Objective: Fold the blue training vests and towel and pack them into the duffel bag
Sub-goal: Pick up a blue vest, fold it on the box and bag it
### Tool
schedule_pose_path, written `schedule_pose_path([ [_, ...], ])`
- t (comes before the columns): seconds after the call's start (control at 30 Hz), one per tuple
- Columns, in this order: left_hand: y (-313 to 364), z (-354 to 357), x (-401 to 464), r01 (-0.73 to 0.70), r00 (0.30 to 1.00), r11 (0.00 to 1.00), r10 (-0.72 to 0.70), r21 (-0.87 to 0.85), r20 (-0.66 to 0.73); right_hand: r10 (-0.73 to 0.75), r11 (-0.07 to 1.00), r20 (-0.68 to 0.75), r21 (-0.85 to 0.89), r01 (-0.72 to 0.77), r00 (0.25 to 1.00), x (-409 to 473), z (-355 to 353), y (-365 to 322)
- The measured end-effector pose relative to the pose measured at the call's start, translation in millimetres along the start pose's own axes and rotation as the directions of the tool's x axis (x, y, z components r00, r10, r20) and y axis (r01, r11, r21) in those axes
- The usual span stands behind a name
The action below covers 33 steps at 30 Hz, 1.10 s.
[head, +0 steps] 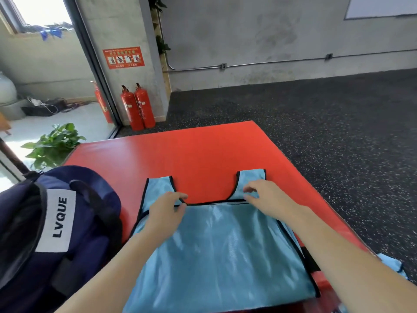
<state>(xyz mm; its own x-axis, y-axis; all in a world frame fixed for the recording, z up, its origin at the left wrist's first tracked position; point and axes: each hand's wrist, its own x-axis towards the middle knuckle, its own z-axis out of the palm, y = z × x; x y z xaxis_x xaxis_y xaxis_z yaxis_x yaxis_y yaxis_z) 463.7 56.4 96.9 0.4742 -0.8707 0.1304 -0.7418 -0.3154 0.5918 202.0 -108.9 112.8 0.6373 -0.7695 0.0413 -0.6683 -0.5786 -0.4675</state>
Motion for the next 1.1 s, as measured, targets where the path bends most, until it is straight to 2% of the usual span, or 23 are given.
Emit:
schedule_pose_path([
  [0.07,-24.2,-15.2,-5.4,-0.007,1.000,0.994,0.006,0.111,0.008,0.009,0.996,0.047,-0.084,-0.005,0.999,-8.7,-0.1,2.7],
  [0.13,-44.7,-29.1,-6.5,0.043,0.998,0.991,-0.047,0.125,0.028,0.059,0.988,0.065,-0.144,-0.049,0.996,-15.6,-2.8,8.1],
  [0.3,-54.4,-44.8,-13.3,0.074,0.995,0.979,-0.087,0.188,0.058,0.119,0.981,0.046,-0.162,-0.110,0.992,-23.1,-11.0,22.7],
  [0.43,-51.8,-49.0,-15.5,0.115,0.990,0.977,-0.127,0.179,0.060,0.147,0.989,0.014,-0.023,-0.147,0.989,-27.2,-13.0,29.9],
  [0.53,-54.3,-51.8,-16.1,0.138,0.990,0.987,-0.139,0.088,0.007,0.165,0.983,-0.012,0.077,-0.164,0.986,-30.4,-16.7,30.0],
  [0.63,-45.4,-57.9,-15.9,0.111,0.990,0.994,-0.112,-0.022,-0.084,0.167,0.968,-0.057,0.201,-0.153,0.984,-31.9,-27.1,24.1],
  [0.77,-21.2,-74.5,-5.2,0.031,0.976,0.996,-0.048,-0.081,-0.214,0.165,0.887,-0.156,0.454,-0.077,0.974,-16.3,-45.0,16.7],
  [0.83,-11.9,-81.2,9.1,-0.011,0.965,0.994,-0.017,-0.104,-0.263,0.182,0.863,-0.231,0.504,-0.043,0.956,-2.5,-50.2,15.4],
  [0.93,-12.7,-77.0,31.8,0.008,0.959,0.991,-0.045,-0.132,-0.281,0.214,0.896,-0.291,0.439,-0.068,0.932,16.8,-42.4,20.5],
  [1.0,-25.5,-64.1,39.3,0.104,0.968,0.984,-0.134,-0.144,-0.214,0.248,0.921,-0.234,0.358,-0.154,0.940,23.0,-28.3,28.5],
  [1.1,-46.7,-43.5,38.5,0.234,0.968,0.970,-0.239,-0.068,-0.077,0.303,0.935,-0.106,0.225,-0.273,0.947,24.3,-12.0,40.3],
])
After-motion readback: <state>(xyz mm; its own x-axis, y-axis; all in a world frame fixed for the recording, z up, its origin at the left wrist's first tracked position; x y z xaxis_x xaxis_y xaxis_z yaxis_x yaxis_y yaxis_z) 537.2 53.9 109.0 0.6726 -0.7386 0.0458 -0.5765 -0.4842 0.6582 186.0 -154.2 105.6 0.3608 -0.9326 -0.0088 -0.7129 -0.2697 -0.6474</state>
